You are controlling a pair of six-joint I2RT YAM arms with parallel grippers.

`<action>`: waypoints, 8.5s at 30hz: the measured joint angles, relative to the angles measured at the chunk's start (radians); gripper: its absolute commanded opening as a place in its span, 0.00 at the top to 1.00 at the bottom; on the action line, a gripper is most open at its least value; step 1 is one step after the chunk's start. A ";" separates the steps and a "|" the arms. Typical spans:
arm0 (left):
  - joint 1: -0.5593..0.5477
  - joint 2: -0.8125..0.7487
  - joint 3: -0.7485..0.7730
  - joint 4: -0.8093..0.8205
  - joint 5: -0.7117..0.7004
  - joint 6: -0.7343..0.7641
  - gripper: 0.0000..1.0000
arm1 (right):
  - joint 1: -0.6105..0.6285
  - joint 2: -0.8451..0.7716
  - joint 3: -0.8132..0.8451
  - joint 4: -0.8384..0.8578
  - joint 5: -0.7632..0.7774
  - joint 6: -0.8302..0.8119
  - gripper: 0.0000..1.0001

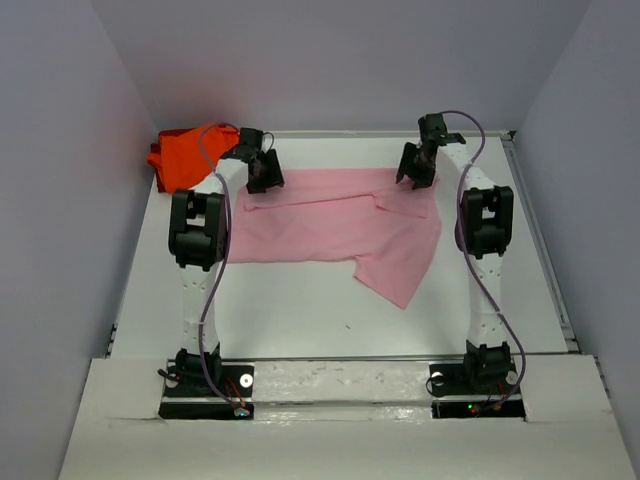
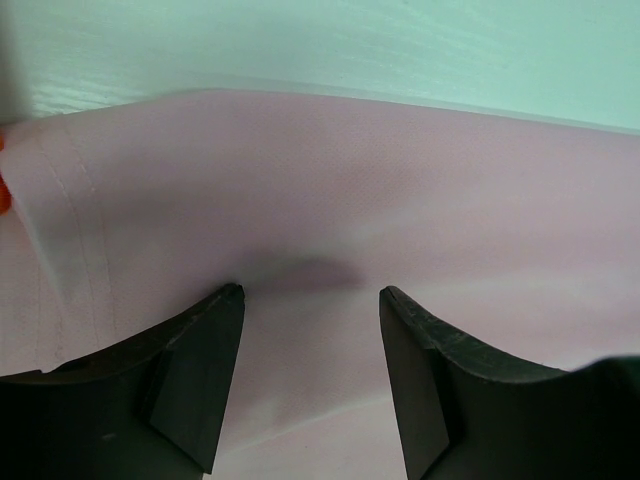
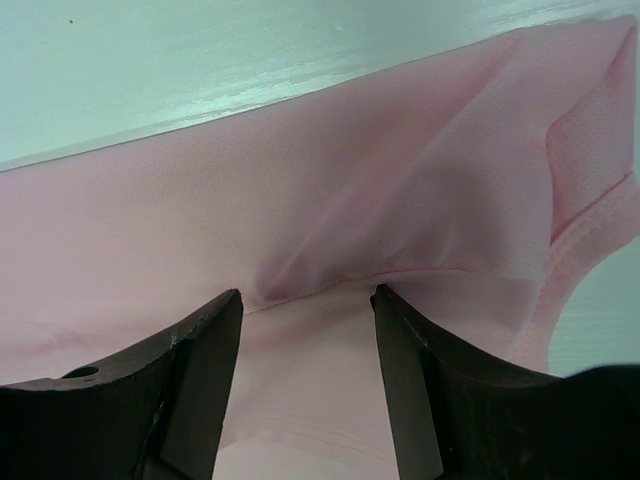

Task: Fold and stack the t-shirts
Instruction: Fold the flattened tshirt in 1/3 of the way, then grap the side of the flattened tshirt closest away from the robot with both arms, then fold the other side of the tshirt into a rectangle

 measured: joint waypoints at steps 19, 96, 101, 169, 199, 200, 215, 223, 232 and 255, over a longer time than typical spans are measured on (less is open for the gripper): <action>-0.011 -0.527 -0.306 -0.011 -0.095 -0.031 0.30 | 0.013 -0.728 -0.605 0.127 -0.035 -0.004 0.40; -0.169 -0.905 -1.043 0.149 -0.399 -0.246 0.24 | 0.506 -1.143 -1.549 0.214 0.209 0.438 0.59; -0.169 -0.905 -1.043 0.156 -0.392 -0.246 0.24 | 0.505 -1.118 -1.539 0.217 0.220 0.430 0.80; -0.071 -0.722 -0.976 0.072 -0.554 -0.281 0.37 | 0.506 -1.164 -1.571 0.288 0.123 0.333 1.00; -0.025 -0.694 -0.956 0.065 -0.529 -0.275 0.73 | 0.506 -1.164 -1.592 0.314 0.092 0.333 1.00; -0.025 -0.692 -0.956 0.069 -0.523 -0.274 0.77 | 0.506 -1.164 -1.593 0.314 0.091 0.333 1.00; -0.027 -0.737 -1.023 0.134 -0.463 -0.271 1.00 | 0.506 -1.291 -1.593 0.276 0.117 0.334 1.00; -0.042 -0.885 -1.084 0.109 -0.417 -0.277 1.00 | 0.506 -1.387 -1.481 0.144 0.217 0.331 1.00; -0.041 -0.904 -1.081 0.087 -0.411 -0.270 1.00 | 0.506 -1.345 -1.293 0.050 0.399 0.301 1.00; 0.020 -0.870 -0.892 0.048 -0.399 -0.174 1.00 | 0.453 -0.980 -1.067 0.048 0.739 0.236 1.00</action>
